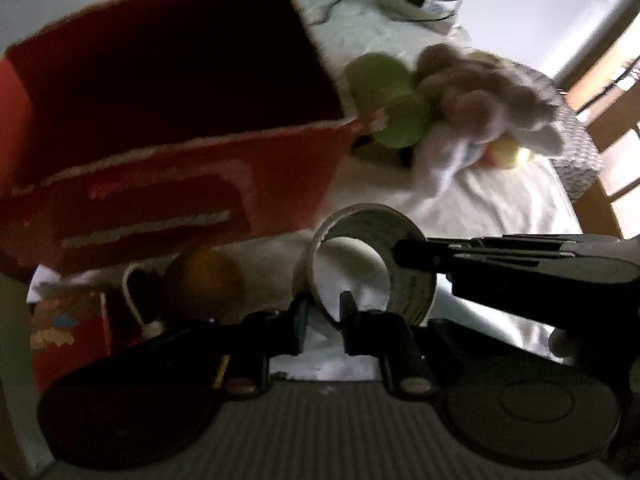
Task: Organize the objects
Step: 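Carry the clear tape roll in the right gripper over the red box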
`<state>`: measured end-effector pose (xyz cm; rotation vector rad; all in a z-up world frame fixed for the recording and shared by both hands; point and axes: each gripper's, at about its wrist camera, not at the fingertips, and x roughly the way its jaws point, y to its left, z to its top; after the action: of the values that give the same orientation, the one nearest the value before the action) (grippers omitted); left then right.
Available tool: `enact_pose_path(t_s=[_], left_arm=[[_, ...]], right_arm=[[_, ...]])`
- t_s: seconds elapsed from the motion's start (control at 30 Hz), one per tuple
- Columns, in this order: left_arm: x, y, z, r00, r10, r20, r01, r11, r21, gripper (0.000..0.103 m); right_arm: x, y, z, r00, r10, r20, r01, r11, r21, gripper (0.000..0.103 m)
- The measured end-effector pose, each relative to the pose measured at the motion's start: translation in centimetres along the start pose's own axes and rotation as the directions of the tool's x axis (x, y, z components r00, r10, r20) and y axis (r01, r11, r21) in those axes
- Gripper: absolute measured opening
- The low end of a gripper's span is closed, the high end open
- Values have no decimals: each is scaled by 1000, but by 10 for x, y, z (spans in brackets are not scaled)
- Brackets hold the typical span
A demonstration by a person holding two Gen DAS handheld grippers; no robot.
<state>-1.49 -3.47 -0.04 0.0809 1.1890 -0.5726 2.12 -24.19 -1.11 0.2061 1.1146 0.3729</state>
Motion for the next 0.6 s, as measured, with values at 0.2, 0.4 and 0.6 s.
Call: enact_pose_path(t_s=[0.2,0.4,0.6], left_arm=[[-36,-21,14,993,-65,96,57,994,91,14],[-79,-18,45,971,-87,222,58,989,134,14],[-106,17,75,951,-21,307,-10,995,102,14]], right_arm=[[-45,5,12,996,-13,88,12,1000,5,13],[-82,38,53,972,-2,233,18,998,-66,14],[-75,85,114,956,72,286,-26,987,-161,14]])
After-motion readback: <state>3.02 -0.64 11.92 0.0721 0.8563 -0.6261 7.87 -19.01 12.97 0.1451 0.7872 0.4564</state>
